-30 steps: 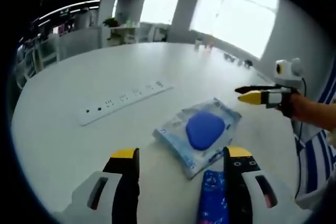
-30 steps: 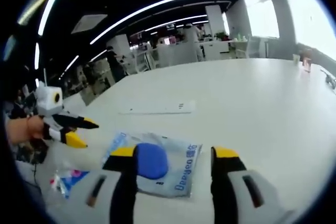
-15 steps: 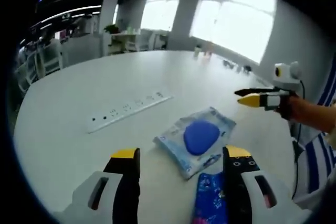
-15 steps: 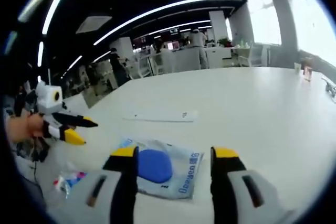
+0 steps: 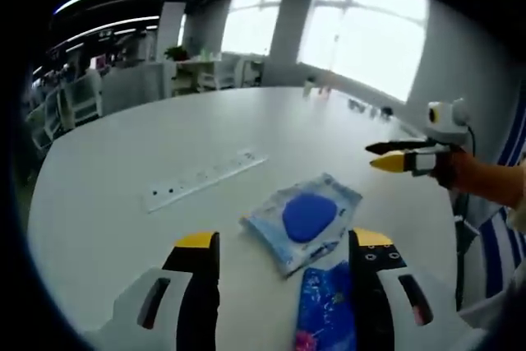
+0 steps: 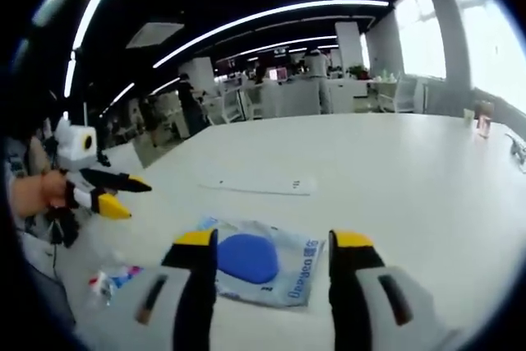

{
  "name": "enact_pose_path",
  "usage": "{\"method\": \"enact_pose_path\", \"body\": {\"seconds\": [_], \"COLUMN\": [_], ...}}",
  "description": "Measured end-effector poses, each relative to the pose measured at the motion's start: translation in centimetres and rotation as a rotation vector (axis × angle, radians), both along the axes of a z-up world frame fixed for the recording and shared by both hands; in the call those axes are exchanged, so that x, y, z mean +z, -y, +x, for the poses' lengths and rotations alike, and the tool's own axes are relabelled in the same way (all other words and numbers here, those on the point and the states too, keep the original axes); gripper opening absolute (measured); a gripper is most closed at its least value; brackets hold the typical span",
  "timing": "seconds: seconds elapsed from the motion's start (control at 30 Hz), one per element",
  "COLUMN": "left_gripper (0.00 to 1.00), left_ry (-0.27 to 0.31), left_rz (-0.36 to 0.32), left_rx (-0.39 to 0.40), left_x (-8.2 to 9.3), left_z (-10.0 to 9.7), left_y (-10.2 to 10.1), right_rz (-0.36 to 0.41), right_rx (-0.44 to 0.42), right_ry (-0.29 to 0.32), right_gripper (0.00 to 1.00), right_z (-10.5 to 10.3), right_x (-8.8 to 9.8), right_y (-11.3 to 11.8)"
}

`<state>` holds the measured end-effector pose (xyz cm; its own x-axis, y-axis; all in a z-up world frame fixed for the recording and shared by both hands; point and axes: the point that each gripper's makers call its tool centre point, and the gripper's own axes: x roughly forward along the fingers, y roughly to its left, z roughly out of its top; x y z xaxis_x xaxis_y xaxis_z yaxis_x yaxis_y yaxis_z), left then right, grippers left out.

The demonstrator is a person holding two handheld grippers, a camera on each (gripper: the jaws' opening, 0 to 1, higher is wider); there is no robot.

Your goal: Arrange the tabletop items into an orderly group along one side of the table until the central work area is clear of visible clutter.

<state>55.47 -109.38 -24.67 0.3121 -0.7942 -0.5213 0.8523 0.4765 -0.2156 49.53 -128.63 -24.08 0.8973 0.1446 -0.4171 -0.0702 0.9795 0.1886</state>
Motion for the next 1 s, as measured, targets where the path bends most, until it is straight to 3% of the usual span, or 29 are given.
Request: {"method": "enact_pose_path", "body": {"seconds": [0.4,1.0], "left_gripper": [0.59,0.58], "left_ry": [0.004,-0.014], "left_rz": [-0.020,-0.025], "left_rx": [0.030,0.071], "left_x": [0.9,1.1], "left_z": [-2.0,-5.0], "left_y": [-1.4,-3.3], "right_rz": [-0.037,-0.048], "right_rx": [0.062,0.143], "right_ry": [0.012,-0.011], "right_gripper": [0.50,0.49], "right_z": [-1.7,-4.5], "right_x": [0.9,0.1], "right_y": [-2.6,-6.5]}}
